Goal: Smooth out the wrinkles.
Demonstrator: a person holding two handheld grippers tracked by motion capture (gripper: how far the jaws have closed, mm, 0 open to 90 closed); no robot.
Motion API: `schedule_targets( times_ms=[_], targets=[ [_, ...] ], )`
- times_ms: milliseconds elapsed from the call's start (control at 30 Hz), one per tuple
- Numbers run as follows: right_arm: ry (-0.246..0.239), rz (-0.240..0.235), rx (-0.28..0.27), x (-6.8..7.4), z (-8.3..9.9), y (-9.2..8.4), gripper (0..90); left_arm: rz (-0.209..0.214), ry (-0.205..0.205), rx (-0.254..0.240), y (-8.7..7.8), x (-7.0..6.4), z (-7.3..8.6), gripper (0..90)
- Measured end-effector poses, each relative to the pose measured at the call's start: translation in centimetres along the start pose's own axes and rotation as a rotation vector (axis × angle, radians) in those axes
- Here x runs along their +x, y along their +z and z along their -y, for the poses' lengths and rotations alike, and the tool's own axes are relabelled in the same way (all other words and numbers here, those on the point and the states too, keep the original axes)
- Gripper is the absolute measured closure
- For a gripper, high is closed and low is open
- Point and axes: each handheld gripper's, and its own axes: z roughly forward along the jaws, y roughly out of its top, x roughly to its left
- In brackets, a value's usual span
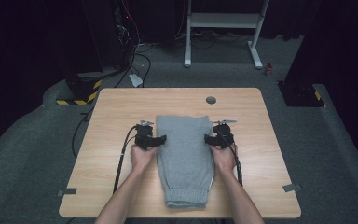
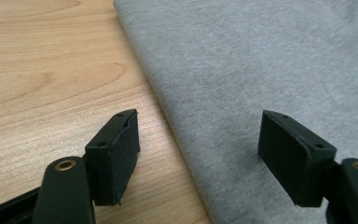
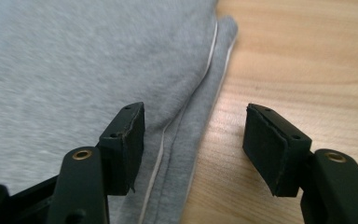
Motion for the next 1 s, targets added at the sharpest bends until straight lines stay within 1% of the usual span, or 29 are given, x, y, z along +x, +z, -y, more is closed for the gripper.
schedule_targets(
  times_ms=[33, 67, 100, 133, 167, 233, 333, 433, 467, 533, 600, 633, 733, 800, 900, 967, 1000],
  targets=[
    [-0.013, 0.004, 0.0, 0.2, -0.1, 0.1, 38.8, -0.027, 0.048, 0.011, 0.1, -0.4, 0.0, 28.5],
    [-0.022, 0.005, 0.003, 0.3, -0.1, 0.1, 39.2, -0.051, 0.109, 0.027, 0.3, -1.0, 0.0, 28.2],
    [-0.048, 0.015, 0.004, 0.5, -0.1, 0.2, 40.2, -0.044, 0.126, 0.025, 0.3, -1.4, -0.1, 29.3],
    [-0.078, 0.036, 0.003, 0.8, -0.1, 0.3, 41.1, -0.036, 0.117, 0.031, 0.4, -1.5, -0.2, 31.0],
    [-0.092, 0.04, 0.0, 1.0, 0.0, 0.4, 42.5, -0.039, 0.114, 0.034, 0.5, -1.6, -0.3, 30.5],
    [-0.109, 0.032, -0.004, 1.0, -0.1, 0.4, 46.3, -0.043, 0.103, 0.031, 0.6, -1.6, -0.4, 30.8],
    [-0.128, 0.014, 0.005, 1.1, -0.2, 0.3, 55.6, -0.043, 0.104, 0.031, 0.6, -1.6, -0.4, 33.9],
    [-0.155, -0.009, 0.015, 1.3, -0.3, 0.3, 64.3, -0.036, 0.11, 0.027, 0.5, -1.9, -0.4, 43.2],
    [-0.152, -0.011, 0.018, 1.4, -0.3, 0.3, 65.9, -0.031, 0.118, 0.029, 0.5, -1.9, -0.4, 45.3],
    [-0.162, -0.018, 0.019, 1.3, -0.4, 0.3, 68.8, -0.018, 0.118, 0.019, 0.5, -2.0, -0.4, 49.1],
    [-0.162, -0.021, 0.024, 1.4, -0.4, 0.3, 71.5, -0.011, 0.124, 0.019, 0.5, -2.0, -0.4, 53.1],
    [-0.158, -0.023, 0.03, 1.5, -0.4, 0.3, 73.2, -0.007, 0.129, 0.019, 0.4, -2.0, -0.4, 55.9],
    [-0.166, -0.033, 0.041, 1.6, -0.6, 0.3, 77.9, 0.007, 0.136, 0.014, 0.5, -2.1, -0.4, 63.7],
    [-0.163, -0.037, 0.041, 1.6, -0.6, 0.3, 79.2, 0.01, 0.137, 0.012, 0.5, -2.2, -0.4, 66.9],
    [-0.153, -0.051, 0.042, 1.4, -0.6, 0.3, 80.4, 0.016, 0.141, 0.011, 0.5, -2.1, -0.4, 69.3],
    [-0.152, -0.06, 0.042, 1.3, -0.7, 0.3, 81.1, 0.025, 0.135, 0.014, 0.5, -2.0, -0.4, 72.6],
    [-0.144, -0.067, 0.044, 1.2, -0.7, 0.3, 81.2, 0.033, 0.127, 0.016, 0.4, -1.9, -0.4, 74.7]
  ],
)
